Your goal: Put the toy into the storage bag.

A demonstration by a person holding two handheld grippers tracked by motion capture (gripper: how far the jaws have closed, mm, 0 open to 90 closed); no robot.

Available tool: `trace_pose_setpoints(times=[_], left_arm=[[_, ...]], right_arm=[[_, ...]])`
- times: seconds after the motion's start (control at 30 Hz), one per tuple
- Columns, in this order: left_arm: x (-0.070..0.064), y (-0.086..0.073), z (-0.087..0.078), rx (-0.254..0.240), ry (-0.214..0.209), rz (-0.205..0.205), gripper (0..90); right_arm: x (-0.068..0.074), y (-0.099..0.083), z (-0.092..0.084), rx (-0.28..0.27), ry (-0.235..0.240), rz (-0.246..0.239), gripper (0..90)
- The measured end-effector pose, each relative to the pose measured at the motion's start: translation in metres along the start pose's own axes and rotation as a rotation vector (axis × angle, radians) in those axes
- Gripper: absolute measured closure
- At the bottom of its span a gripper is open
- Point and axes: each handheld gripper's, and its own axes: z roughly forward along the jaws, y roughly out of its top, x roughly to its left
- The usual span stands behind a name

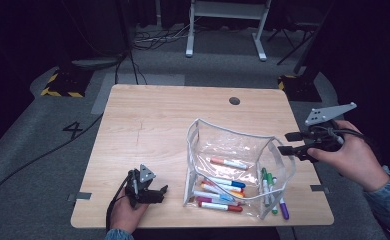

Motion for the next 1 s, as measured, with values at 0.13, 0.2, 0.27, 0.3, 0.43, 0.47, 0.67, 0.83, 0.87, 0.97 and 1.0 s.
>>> trace_pose_setpoints(times=[0.13,0.2,0.27,0.3,0.43,0.47,0.67,0.83,0.87,0.97,1.0], left_arm=[[0.001,0.000,-0.001,0.006,0.001,0.009,13.1],[0.001,0.000,0.000,0.005,-0.002,0.005,13.1],[0.000,0.000,0.000,0.005,-0.004,0.003,13.1],[0.000,0.000,0.000,0.001,0.002,0.004,13.1],[0.000,0.000,0.000,0.000,0.003,0.004,13.1],[0.000,0.000,0.000,0.002,0.000,0.002,13.1],[0.000,0.000,0.000,0.004,-0.003,0.003,13.1],[0.000,0.000,0.000,0.005,-0.002,0.005,13.1],[0.000,0.000,0.000,0.000,0.004,0.003,13.1],[0.000,0.000,0.000,0.003,-0.001,0.004,13.1],[0.000,0.000,0.000,0.003,-0.001,0.004,13.1]], right_arm=[[-0.008,-0.018,-0.008,-0.006,-0.020,0.046,47.2],[-0.012,-0.028,-0.011,-0.012,-0.035,0.073,48.4],[-0.013,-0.031,-0.012,-0.013,-0.046,0.084,48.7],[-0.018,-0.043,-0.012,-0.010,-0.064,0.102,48.7],[-0.024,-0.064,-0.005,0.004,-0.075,0.149,47.8],[-0.025,-0.067,-0.003,0.008,-0.077,0.154,47.6],[-0.028,-0.091,0.017,0.047,-0.074,0.192,46.7],[-0.026,-0.104,0.033,0.077,-0.075,0.206,46.7],[-0.025,-0.108,0.038,0.084,-0.070,0.207,46.7],[-0.023,-0.121,0.052,0.111,-0.054,0.220,46.9],[-0.021,-0.128,0.061,0.128,-0.041,0.231,47.2]])
